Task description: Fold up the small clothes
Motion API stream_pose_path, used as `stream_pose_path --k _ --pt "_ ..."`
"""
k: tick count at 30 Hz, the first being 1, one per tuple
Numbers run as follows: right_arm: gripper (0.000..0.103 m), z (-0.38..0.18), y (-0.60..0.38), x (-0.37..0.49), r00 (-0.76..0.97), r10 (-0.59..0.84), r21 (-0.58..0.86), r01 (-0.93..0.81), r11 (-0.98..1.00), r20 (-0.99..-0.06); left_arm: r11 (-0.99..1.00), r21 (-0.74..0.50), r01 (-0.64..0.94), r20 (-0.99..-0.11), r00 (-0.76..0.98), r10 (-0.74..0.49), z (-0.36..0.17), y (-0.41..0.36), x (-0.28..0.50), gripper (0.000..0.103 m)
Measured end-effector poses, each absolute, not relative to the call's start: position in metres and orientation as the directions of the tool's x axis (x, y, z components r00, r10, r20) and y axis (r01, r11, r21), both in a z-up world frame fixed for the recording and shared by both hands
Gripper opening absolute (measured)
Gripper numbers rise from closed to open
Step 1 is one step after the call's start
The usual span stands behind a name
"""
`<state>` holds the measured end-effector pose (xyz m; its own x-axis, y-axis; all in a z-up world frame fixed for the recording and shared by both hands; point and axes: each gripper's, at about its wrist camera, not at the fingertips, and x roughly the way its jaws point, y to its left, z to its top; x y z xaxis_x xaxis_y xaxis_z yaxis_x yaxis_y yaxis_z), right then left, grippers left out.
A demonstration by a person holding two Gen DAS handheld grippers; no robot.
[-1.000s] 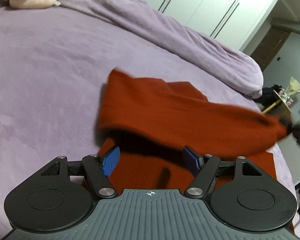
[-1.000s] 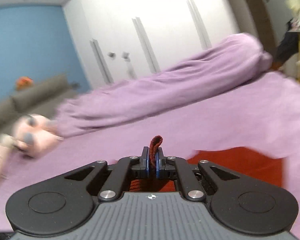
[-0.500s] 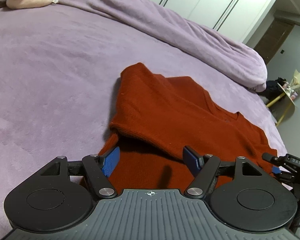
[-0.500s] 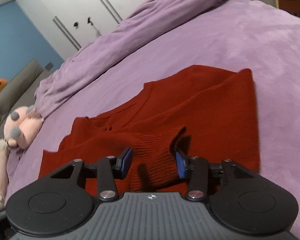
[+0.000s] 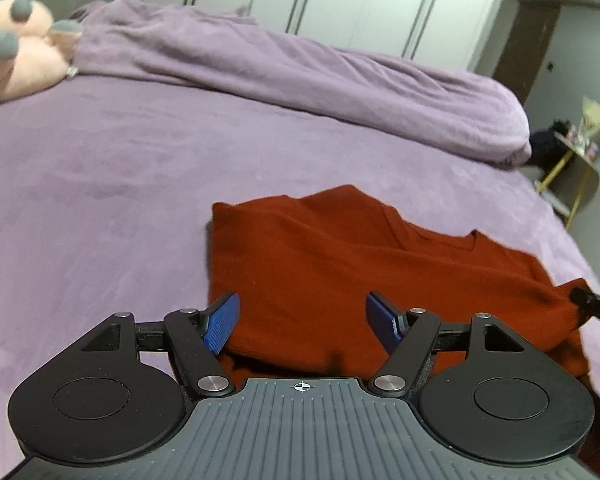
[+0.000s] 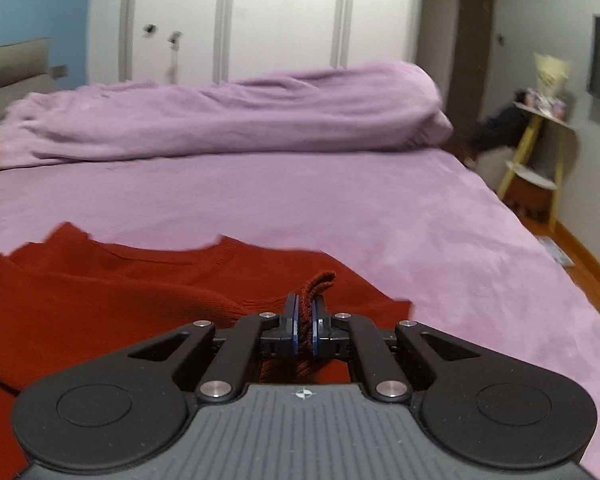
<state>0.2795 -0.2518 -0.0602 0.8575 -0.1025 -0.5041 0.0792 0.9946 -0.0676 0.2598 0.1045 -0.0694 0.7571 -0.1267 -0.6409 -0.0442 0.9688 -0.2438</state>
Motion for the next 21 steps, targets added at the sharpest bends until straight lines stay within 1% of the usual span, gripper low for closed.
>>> stream_pose_path --k 2,3,5,7,8,9,11,12,13,14,17,20,21 --pt "0.005 -0.066 -0.26 0.281 0.845 -0.143 -0.083 0.116 0.99 -0.516 0.979 -0.203 -0.023 -0.655 0.746 -0.118 -0.074 0.097 0.266 0.075" --pt "0.0 -0.07 -0.263 0.283 0.836 -0.181 -0.109 0.145 0.983 -0.518 0.983 -0.183 -0.02 -0.666 0.738 -0.109 -0.076 0.095 0.269 0.075" --pt "0.0 -0.076 -0.269 0.285 0.817 -0.242 -0.134 0.201 0.97 -0.524 0.987 -0.162 -0.018 -0.685 0.722 -0.1 -0.081 0.093 0.274 0.075" --pt "0.0 -0.08 -0.282 0.287 0.79 -0.226 -0.076 0.223 0.972 -0.57 0.986 -0.166 -0.022 -0.693 0.713 -0.101 -0.084 0.094 0.276 0.075" --pt "0.0 -0.079 -0.288 0.285 0.784 -0.187 -0.018 0.219 0.975 -0.592 0.985 -0.169 -0.026 -0.699 0.708 -0.101 -0.085 0.096 0.276 0.075" --pt "0.001 -0.077 -0.291 0.281 0.795 -0.124 0.059 0.197 0.979 -0.594 0.984 -0.176 -0.033 -0.701 0.706 -0.101 -0.085 0.098 0.275 0.075" --pt "0.005 -0.075 -0.297 0.274 0.813 0.043 0.235 0.117 0.965 -0.581 0.98 -0.197 -0.038 -0.694 0.712 -0.111 -0.085 0.101 0.272 0.075" --pt "0.02 -0.076 -0.299 0.272 0.809 0.106 0.3 0.091 0.95 -0.578 0.979 -0.199 -0.04 -0.696 0.709 -0.113 -0.085 0.101 0.271 0.075" --pt "0.038 -0.078 -0.301 0.27 0.809 0.135 0.342 0.086 0.936 -0.572 0.979 -0.198 -0.039 -0.699 0.706 -0.113 -0.086 0.102 0.27 0.075" --pt "0.043 -0.082 -0.302 0.269 0.807 0.134 0.343 0.088 0.935 -0.575 0.98 -0.195 -0.036 -0.7 0.706 -0.113 -0.085 0.102 0.269 0.075" --pt "0.044 -0.091 -0.296 0.27 0.787 0.081 0.264 0.107 0.959 -0.611 0.981 -0.19 -0.027 -0.7 0.704 -0.116 -0.084 0.102 0.265 0.076" --pt "0.045 -0.089 -0.29 0.272 0.787 0.071 0.226 0.089 0.97 -0.612 0.978 -0.208 -0.025 -0.694 0.708 -0.13 -0.081 0.104 0.262 0.077" --pt "0.039 -0.088 -0.286 0.272 0.786 0.058 0.202 0.086 0.976 -0.615 0.976 -0.215 -0.027 -0.695 0.707 -0.134 -0.08 0.104 0.262 0.077"
